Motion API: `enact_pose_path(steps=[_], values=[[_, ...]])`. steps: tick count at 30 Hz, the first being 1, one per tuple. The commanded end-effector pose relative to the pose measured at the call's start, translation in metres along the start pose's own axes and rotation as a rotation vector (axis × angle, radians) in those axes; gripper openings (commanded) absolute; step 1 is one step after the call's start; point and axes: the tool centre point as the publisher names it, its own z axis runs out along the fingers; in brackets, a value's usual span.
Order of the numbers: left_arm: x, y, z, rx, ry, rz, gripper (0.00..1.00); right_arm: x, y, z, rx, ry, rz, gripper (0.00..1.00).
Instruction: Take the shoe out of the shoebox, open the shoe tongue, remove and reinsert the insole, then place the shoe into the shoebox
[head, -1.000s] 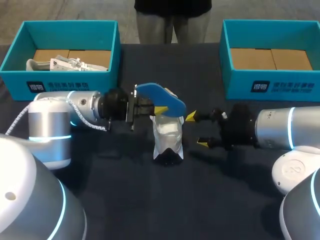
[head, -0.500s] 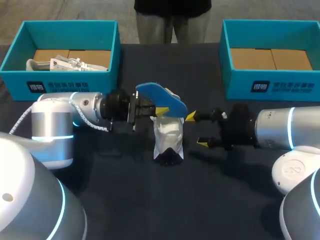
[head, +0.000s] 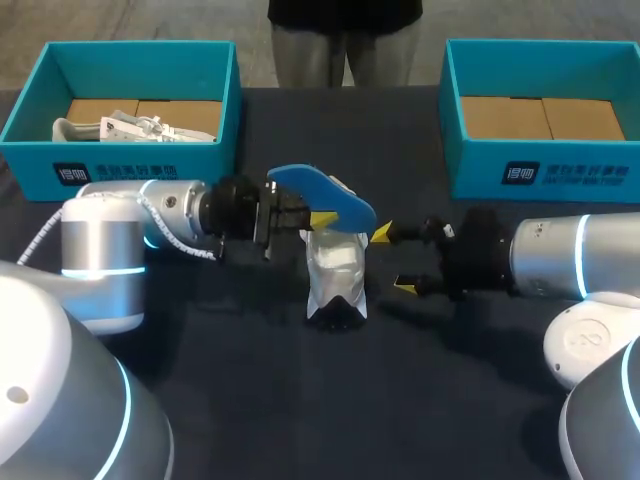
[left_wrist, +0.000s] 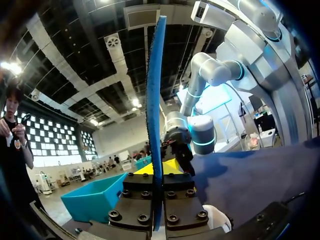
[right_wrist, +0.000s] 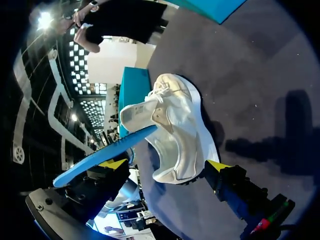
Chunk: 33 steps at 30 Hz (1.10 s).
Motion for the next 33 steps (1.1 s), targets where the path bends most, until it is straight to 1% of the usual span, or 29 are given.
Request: enact_pose_path(steps=[1,11,14,23,26,33], values=[[0.000,0.000,0.000,0.002,0.001,-0.006,0.00,0.001,-0.001,0.001,-0.003,-0.005,0.001,1.00],[0.003,0.009,0.001,-0.011,0.008,-0.022,0.00,0.001,-0.001,0.001,-0.003,-0.005,0.001,1.00],[0.003,0.015,0.001,-0.039,0.012,-0.018,0.00,0.001,-0.001,0.001,-0.003,-0.005,0.001,1.00],[0.003,0.023,0.001,-0.069,0.011,-0.025,0.00,0.001,-0.001,0.001,-0.003,-0.005,0.001,1.00],[0.005,0.021,0.002,-0.070,0.014,-0.023,0.00,0.001,-0.001,0.001,-0.003,-0.005,0.001,1.00],[0.008,0.007,0.003,-0.064,0.019,0.009,0.00,0.001,-0.001,0.001,-0.003,-0.005,0.001,1.00]])
